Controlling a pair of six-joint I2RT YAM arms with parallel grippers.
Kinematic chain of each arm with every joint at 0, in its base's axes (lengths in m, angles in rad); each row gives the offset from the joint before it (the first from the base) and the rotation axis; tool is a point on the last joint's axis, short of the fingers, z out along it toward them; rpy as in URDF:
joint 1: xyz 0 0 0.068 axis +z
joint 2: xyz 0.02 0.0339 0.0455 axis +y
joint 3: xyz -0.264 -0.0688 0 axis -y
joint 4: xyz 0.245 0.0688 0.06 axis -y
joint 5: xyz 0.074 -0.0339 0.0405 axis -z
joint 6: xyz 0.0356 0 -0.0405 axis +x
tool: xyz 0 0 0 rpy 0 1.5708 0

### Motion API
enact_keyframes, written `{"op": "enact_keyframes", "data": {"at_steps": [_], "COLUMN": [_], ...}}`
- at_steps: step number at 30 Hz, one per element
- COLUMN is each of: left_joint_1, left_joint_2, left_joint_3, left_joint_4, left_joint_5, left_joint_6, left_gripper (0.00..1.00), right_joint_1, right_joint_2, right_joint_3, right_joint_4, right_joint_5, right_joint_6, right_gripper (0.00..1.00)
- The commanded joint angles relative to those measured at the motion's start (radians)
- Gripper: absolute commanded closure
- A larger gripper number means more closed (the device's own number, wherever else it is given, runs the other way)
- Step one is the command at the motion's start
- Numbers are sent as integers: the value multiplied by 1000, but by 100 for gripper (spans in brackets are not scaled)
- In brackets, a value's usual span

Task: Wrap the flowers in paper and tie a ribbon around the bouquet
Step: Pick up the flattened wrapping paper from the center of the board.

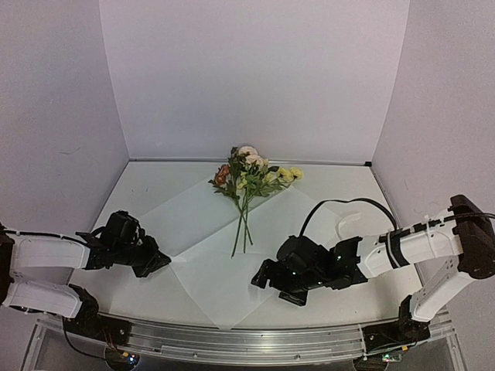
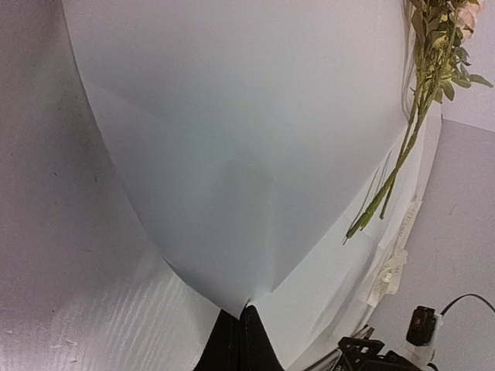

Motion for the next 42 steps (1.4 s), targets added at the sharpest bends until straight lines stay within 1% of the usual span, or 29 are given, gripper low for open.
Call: {"op": "enact_keyframes", "data": {"at_steps": [1,9,19,26,42], "left_joint_1": [-3,14,34,54,115], "left_joint_2": [-29,-74,-126,-145,-10], "left_joint_3": [33,-10,-43,-36,47], "left_joint_4": [25,99,128,120,176], "left_joint_5": [74,115,143,149,222], "left_joint_6": [-125,-293,-406,-427,-419], "left_gripper": [100,100,100,100,100], "right_joint_1": [39,76,93,105,112], "right_joint_2": [-28,-39,-45,-41,37], "right_joint_3": [-24,-71,-125,-137,-150], "right_joint_4": [68,106,206,233,329], "right_joint_5": [82,125,143,166,187], "right_joint_6": [98,167,220,231,265], "right_gripper": [6,5,3,3,3]}}
